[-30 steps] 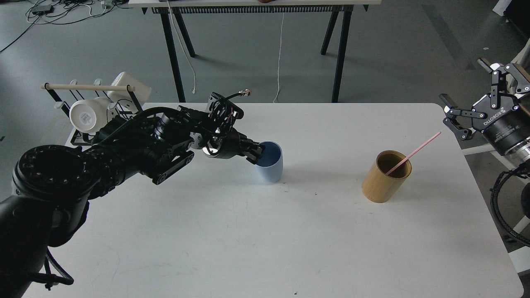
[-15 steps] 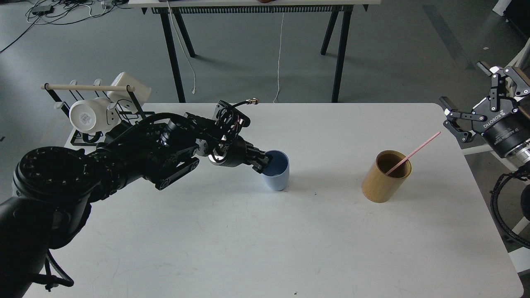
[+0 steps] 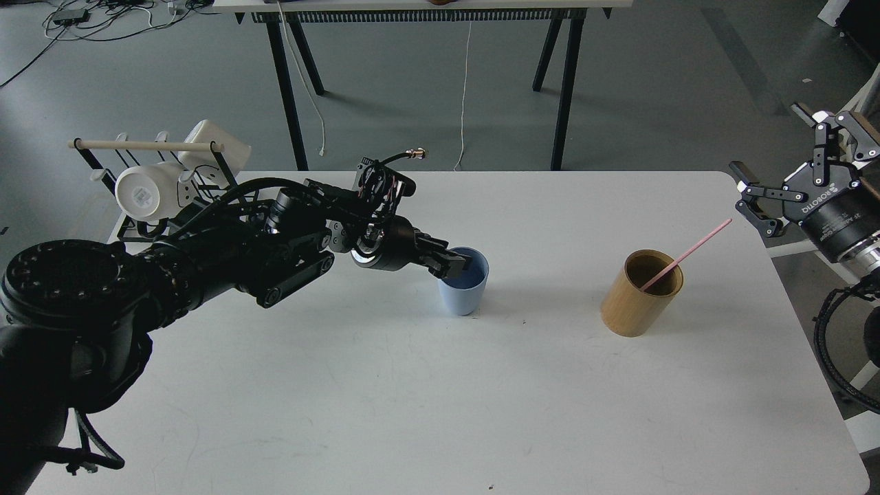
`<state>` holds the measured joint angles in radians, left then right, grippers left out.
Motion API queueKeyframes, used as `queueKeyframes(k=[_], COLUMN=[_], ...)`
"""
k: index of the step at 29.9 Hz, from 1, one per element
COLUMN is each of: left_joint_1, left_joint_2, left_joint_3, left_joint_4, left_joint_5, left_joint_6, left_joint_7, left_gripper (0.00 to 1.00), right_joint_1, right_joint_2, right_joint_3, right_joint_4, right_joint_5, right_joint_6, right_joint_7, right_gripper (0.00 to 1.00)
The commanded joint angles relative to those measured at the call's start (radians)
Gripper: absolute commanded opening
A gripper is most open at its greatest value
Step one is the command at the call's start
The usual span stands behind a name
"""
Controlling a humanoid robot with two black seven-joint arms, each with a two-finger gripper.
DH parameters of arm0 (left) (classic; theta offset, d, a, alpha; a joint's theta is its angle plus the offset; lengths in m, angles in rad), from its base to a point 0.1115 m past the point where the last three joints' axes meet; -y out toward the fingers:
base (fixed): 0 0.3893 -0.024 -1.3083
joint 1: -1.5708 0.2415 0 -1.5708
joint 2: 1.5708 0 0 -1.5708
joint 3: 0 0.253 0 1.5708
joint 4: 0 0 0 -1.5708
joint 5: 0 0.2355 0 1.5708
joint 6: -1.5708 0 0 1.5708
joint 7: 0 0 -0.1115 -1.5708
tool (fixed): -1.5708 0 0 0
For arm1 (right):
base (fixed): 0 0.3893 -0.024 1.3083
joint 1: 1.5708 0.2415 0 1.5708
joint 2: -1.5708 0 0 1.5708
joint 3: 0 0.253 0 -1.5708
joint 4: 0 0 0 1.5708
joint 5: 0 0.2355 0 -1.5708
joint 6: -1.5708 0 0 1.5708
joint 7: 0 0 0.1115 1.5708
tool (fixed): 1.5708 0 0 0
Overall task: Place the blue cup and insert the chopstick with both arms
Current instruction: 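Open the left gripper and raise it away from the blue cup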
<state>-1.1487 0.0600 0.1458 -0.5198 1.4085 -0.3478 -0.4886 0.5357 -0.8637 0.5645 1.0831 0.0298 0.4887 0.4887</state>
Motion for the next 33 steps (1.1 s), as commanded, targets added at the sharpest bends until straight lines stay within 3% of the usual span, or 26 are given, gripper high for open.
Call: queueKeyframes(k=[1,9,12,17,23,33], left_joint_1=[0.007,0.124,0.182,0.273,0.371,0.425], left_joint_2=[0.043,0.109,0.107,0.122,0.126,0.124], left_joint_3=[-0.087,-0.293,-0.385,-0.584,-0.776,-0.884], left_joint_4=[-0.005,-0.008,-0.012,-0.136,-0.261,-0.267], left_joint_5=[-0.069,-0.399,-0.485,-0.559,-0.634,-0.734], left_joint_6=[-0.054,-0.086,-0.085,-0.095,-0.141,-0.141], left_joint_7=[0.0,0.0,0.0,0.0,0.0,0.0], left_gripper=[0.91,0.97,0.97,0.97,0.97,0.98], right_joint_1=[0.01,0.139,0.156,0.127,0.027,-0.02], right_joint_2=[-0.011,-0.148,-0.216,-0.282,-0.273,-0.069], right_joint_3=[-0.002,0.015,0.014,-0.026,-0.13,-0.278], right_joint_4=[0.014,0.053,0.127,0.23,0.247,0.127], right_joint_5=[-0.024,-0.151,-0.337,-0.764,-0.958,-1.016], right_joint_6=[0.0,-0.033,-0.239,-0.624,-0.958,-0.977], right_joint_7=[0.0,0.0,0.0,0.0,0.0,0.0], right_gripper=[0.99,0.99,0.99,0.99,0.99,0.98])
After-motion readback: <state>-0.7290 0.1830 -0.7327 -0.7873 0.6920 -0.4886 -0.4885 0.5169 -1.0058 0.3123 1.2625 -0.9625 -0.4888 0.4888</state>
